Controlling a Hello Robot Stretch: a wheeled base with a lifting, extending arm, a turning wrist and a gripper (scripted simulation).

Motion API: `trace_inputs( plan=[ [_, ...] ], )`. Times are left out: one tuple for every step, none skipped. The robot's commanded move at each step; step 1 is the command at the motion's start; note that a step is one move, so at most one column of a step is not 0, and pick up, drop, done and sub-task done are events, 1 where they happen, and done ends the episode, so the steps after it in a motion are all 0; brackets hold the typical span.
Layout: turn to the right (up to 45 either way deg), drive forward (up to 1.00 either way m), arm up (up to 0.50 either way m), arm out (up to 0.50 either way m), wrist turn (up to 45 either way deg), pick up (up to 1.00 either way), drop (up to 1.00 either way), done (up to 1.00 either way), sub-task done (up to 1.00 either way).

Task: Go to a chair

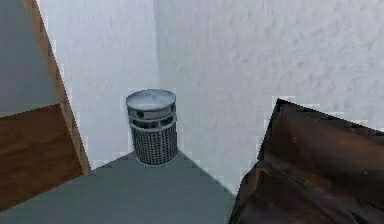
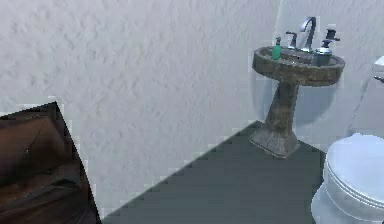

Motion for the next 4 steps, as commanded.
trace_inputs(
  plan=[
    [0.0,0.15,0.0,0.0,0.0,0.0,0.0,0.0,0.0],
    [-45.0,0.0,0.0,0.0,0.0,0.0,0.0,0.0,0.0],
    [-3.0,0.0,0.0,0.0,0.0,0.0,0.0,0.0,0.0],
    [-3.0,0.0,0.0,0.0,0.0,0.0,0.0,0.0,0.0]
  ],
)
